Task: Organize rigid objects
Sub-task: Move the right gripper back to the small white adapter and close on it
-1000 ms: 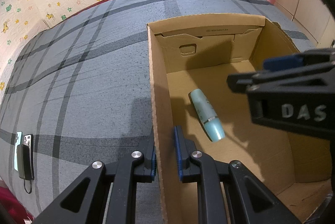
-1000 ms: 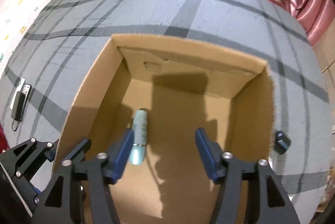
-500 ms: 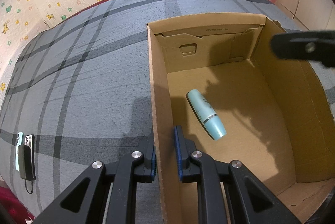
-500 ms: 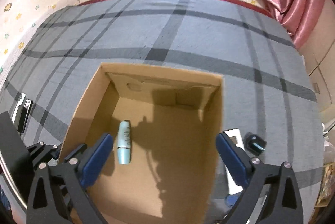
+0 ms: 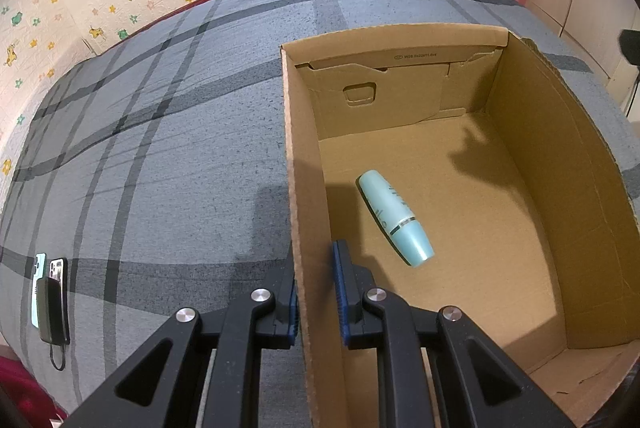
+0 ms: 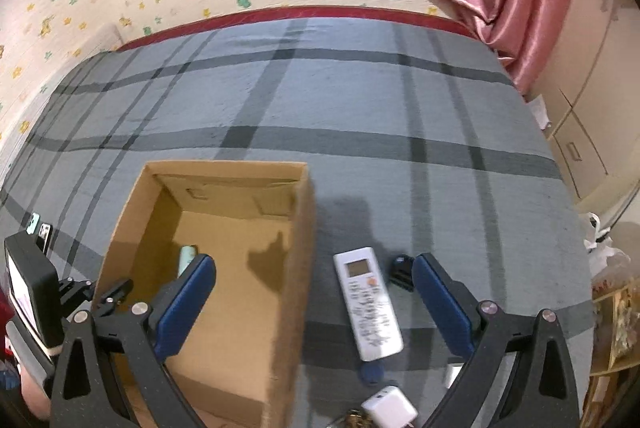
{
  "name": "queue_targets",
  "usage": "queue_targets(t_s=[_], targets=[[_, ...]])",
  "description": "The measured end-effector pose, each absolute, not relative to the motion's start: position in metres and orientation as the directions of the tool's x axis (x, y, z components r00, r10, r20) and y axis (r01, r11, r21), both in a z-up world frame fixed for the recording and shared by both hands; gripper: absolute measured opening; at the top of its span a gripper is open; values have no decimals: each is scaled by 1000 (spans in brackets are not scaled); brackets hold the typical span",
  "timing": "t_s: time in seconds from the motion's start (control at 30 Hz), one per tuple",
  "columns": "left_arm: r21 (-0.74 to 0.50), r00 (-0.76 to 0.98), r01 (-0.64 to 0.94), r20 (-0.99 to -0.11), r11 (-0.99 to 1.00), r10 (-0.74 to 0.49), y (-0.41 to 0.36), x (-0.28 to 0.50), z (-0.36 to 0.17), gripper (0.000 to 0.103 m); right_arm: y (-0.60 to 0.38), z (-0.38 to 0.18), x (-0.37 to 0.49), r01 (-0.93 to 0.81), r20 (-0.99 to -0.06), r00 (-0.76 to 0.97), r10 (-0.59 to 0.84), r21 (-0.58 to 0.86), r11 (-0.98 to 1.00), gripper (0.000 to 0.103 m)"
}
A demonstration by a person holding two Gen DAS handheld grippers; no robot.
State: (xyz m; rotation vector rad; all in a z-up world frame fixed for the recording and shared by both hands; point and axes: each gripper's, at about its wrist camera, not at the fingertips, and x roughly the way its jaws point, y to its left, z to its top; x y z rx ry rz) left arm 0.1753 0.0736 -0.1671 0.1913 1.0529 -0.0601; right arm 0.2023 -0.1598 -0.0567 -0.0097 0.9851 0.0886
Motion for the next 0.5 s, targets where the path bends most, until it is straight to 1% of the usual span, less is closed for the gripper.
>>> queue_targets(t_s=[0.27, 0.5], targets=[[130, 495, 139, -868, 982, 44, 74, 175, -167, 16, -209, -54, 188, -14, -833, 553, 11, 3, 1000, 101], [136, 495, 140, -867, 981, 49, 73, 175, -167, 16, -248, -67, 171, 44, -847, 531, -24, 0, 999, 101]])
